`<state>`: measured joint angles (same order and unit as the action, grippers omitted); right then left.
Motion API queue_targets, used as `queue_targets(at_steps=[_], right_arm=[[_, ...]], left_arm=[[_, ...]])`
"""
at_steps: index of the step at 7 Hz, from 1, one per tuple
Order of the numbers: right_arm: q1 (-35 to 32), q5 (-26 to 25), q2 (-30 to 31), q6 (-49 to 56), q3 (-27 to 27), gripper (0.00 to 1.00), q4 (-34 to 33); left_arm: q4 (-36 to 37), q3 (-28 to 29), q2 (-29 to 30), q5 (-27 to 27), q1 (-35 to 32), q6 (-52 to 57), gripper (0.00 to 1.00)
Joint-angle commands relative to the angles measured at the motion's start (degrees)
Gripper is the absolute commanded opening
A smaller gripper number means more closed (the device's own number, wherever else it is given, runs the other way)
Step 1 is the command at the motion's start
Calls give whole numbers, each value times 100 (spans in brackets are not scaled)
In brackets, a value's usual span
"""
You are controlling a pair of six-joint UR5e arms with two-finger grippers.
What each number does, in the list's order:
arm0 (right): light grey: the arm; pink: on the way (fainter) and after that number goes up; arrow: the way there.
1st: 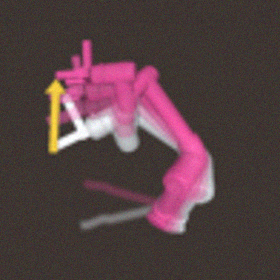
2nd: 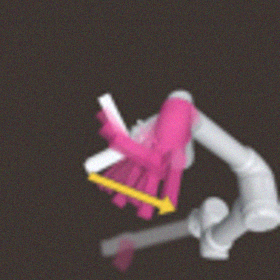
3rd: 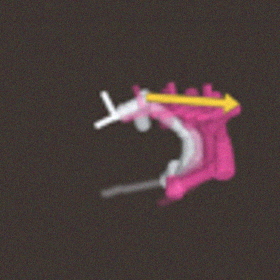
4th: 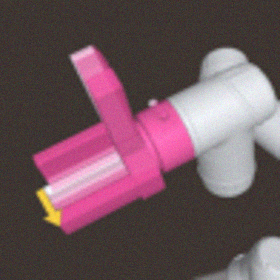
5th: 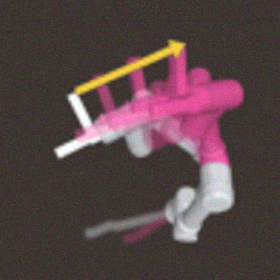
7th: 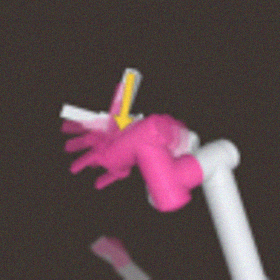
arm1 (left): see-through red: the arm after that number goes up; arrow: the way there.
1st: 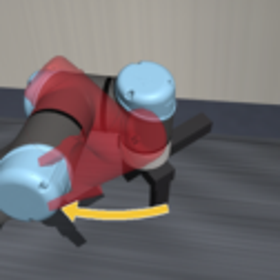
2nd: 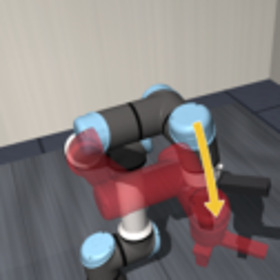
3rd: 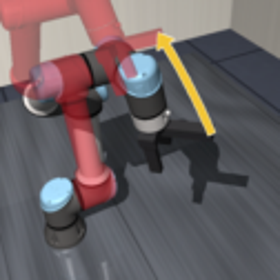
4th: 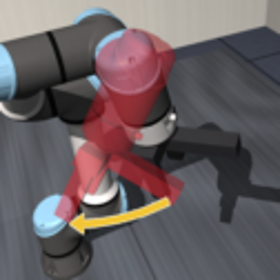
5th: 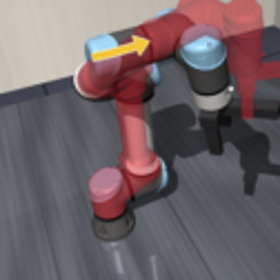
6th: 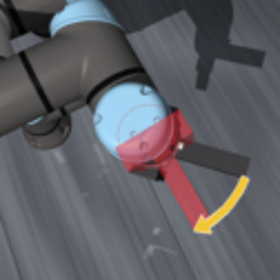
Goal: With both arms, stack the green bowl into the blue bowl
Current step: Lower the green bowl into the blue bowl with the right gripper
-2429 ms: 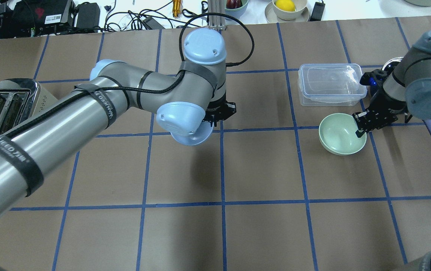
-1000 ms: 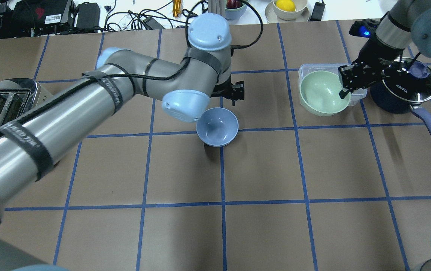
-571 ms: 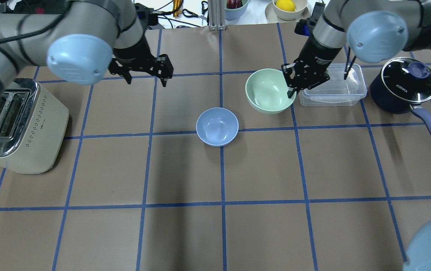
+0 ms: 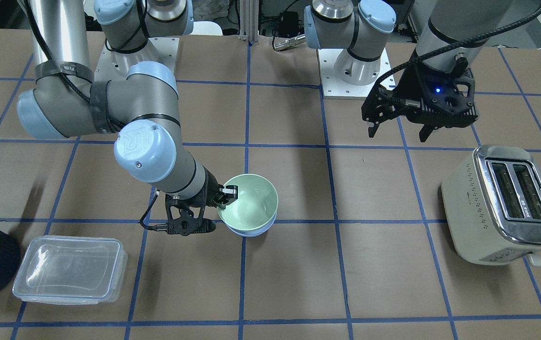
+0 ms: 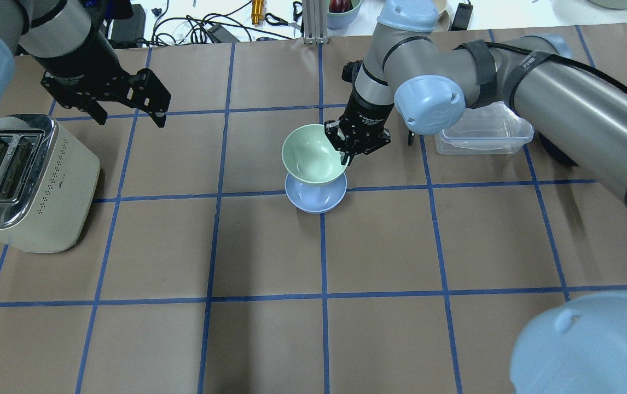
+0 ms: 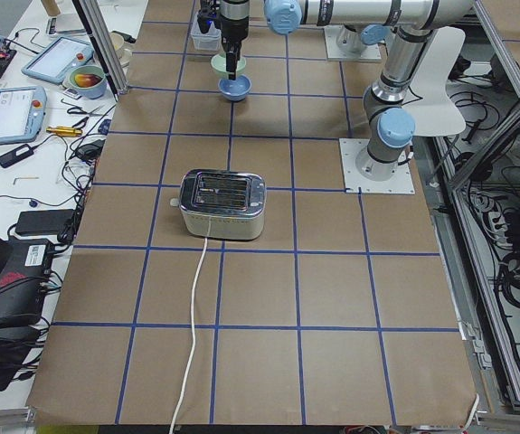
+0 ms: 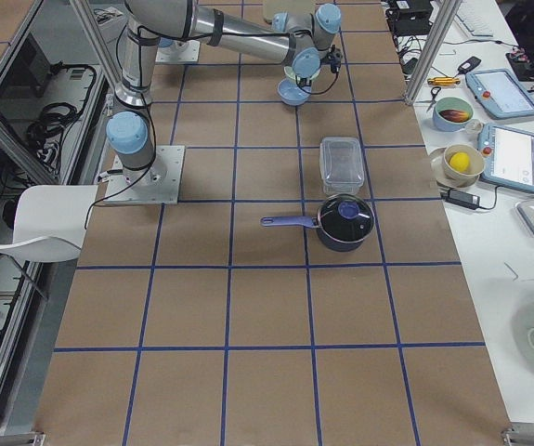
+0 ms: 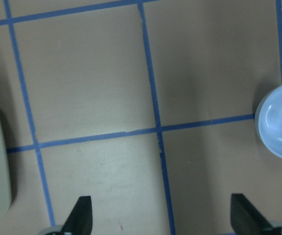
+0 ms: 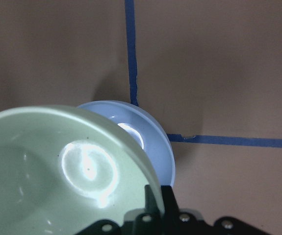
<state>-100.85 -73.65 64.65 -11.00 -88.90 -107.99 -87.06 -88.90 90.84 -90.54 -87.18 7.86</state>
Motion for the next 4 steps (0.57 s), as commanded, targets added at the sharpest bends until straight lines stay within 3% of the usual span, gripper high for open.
queue_targets(at_steps=[1, 4], right_arm=[[-23, -44, -128, -17, -31, 0, -20], [-31, -35, -111, -174, -329, 0, -211]], left_arm=[[23, 100, -66, -33, -62, -285, 100], [-39, 75, -110, -34, -132, -250, 100]])
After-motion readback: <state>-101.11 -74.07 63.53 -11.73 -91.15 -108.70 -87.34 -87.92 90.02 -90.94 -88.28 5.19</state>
